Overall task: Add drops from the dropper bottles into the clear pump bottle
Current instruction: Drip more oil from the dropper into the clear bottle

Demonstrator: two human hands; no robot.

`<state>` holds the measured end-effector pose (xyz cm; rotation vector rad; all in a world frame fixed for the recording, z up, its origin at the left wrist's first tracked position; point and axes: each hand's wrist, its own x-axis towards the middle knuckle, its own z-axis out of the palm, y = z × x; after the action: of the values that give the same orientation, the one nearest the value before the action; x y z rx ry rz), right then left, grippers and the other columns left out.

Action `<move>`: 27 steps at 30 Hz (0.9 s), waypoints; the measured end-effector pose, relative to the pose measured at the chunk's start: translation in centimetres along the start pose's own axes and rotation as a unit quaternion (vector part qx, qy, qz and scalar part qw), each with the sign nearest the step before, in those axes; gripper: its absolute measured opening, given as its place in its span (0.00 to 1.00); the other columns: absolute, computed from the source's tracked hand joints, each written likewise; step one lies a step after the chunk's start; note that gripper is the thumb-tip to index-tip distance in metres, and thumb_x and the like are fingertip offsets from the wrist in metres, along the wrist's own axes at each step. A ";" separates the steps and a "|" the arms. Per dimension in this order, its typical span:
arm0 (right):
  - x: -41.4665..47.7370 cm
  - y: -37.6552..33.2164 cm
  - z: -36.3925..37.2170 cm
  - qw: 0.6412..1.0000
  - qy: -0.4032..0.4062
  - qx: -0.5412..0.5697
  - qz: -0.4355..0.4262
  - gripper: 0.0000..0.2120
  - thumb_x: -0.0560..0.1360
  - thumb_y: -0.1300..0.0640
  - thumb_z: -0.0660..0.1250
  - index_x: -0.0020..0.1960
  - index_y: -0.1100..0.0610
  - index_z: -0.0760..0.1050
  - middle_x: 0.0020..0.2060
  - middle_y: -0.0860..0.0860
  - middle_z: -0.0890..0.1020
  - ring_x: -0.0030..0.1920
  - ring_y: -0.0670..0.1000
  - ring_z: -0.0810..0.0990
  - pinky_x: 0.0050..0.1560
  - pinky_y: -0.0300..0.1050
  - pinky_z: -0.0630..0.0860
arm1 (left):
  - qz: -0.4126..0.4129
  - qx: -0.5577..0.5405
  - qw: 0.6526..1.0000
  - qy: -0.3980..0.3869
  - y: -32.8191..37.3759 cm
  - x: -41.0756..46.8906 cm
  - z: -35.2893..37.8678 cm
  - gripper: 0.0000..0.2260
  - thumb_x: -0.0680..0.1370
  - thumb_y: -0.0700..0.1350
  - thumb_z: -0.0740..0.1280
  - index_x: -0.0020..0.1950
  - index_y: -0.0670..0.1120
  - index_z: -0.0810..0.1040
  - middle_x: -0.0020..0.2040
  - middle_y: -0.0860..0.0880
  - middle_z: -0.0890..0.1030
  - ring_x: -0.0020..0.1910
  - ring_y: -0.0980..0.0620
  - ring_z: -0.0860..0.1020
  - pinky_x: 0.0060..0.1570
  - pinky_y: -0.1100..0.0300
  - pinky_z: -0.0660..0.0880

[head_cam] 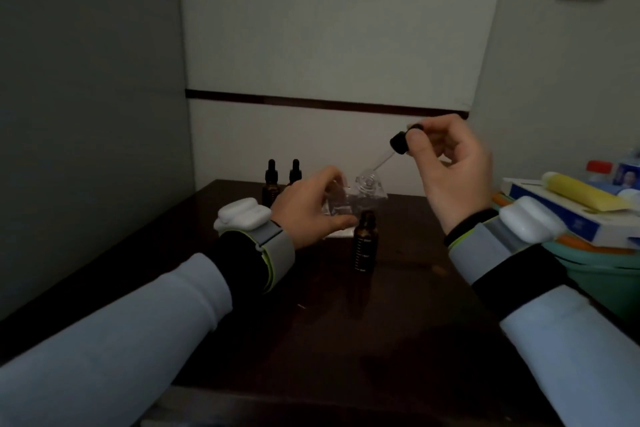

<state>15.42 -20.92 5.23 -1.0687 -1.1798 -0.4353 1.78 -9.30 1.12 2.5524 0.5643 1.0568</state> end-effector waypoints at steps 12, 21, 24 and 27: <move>-0.9 0.7 0.6 0.994 -0.110 -0.022 0.010 0.12 0.73 0.60 0.69 0.36 0.46 0.73 0.29 0.39 0.74 0.32 0.41 0.70 0.30 0.32 0.66 | 0.019 0.034 0.998 0.042 0.9 -0.5 -0.6 0.21 0.71 0.50 0.73 0.61 0.51 0.71 0.51 0.58 0.75 0.53 0.54 0.76 0.50 0.55 0.75; -1.0 0.6 0.7 0.994 -0.110 -0.015 0.013 0.13 0.73 0.61 0.69 0.34 0.47 0.72 0.27 0.41 0.73 0.31 0.41 0.69 0.29 0.33 0.65 | 0.012 0.036 0.998 0.054 0.5 -0.4 -0.6 0.21 0.71 0.50 0.73 0.61 0.53 0.71 0.49 0.61 0.73 0.53 0.56 0.75 0.50 0.59 0.73; -0.9 0.5 0.6 0.994 -0.104 -0.015 0.017 0.14 0.73 0.62 0.69 0.33 0.48 0.71 0.27 0.44 0.72 0.30 0.42 0.69 0.29 0.34 0.65 | 0.014 0.037 0.998 0.047 0.5 -0.4 -0.5 0.21 0.71 0.50 0.73 0.61 0.53 0.71 0.51 0.60 0.74 0.54 0.55 0.76 0.51 0.58 0.74; -1.0 0.5 0.8 0.993 -0.110 -0.006 0.030 0.13 0.73 0.61 0.69 0.35 0.47 0.71 0.27 0.39 0.73 0.31 0.41 0.69 0.29 0.32 0.65 | 0.015 0.034 0.998 0.054 0.4 -0.3 -0.5 0.22 0.71 0.50 0.73 0.61 0.52 0.71 0.53 0.58 0.76 0.54 0.54 0.76 0.52 0.53 0.75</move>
<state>15.00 -20.28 4.12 -1.1814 -1.3375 -0.2828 1.32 -9.77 1.42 2.5806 0.6019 1.2108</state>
